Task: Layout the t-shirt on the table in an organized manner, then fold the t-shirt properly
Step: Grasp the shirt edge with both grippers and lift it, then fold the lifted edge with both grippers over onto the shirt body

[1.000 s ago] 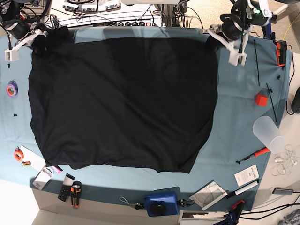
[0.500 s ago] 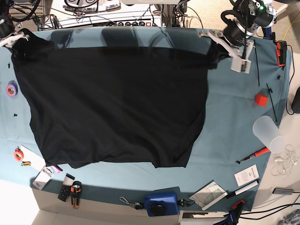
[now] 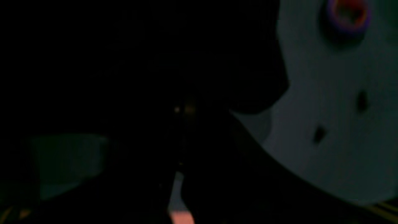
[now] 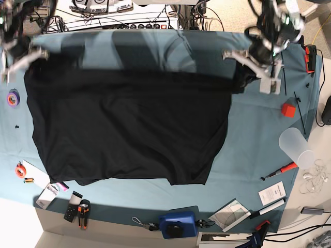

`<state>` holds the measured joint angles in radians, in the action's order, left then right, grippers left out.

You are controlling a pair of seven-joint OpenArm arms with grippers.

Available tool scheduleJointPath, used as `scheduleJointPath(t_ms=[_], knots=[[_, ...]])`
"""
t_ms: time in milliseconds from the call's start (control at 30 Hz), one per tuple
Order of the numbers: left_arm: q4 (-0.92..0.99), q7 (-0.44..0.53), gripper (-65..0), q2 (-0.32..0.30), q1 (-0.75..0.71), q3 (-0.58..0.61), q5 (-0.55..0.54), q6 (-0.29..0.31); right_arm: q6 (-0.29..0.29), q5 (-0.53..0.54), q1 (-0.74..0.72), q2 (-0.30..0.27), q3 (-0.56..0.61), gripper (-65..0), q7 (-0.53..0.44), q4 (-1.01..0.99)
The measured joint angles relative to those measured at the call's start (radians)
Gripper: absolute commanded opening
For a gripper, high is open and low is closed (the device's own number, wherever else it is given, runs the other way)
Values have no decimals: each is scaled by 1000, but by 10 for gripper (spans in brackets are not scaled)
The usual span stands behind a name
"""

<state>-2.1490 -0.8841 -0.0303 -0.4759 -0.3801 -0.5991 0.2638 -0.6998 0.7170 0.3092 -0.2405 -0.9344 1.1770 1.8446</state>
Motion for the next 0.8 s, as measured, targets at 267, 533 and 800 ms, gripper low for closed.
scheduleJointPath(t_ms=[267,533,800], knots=[[39,-4,-650,3,83,0,-4,3,60,-158,-119,-13,55,-650,-98,-13],[168,4,-650,2,162,7,7,47,166,-325,-226,-62,242,-650,-264,-203],[284,26,-650,2,294,39,84,60,176,-406,-360,-61,254,-650,-326,-377]])
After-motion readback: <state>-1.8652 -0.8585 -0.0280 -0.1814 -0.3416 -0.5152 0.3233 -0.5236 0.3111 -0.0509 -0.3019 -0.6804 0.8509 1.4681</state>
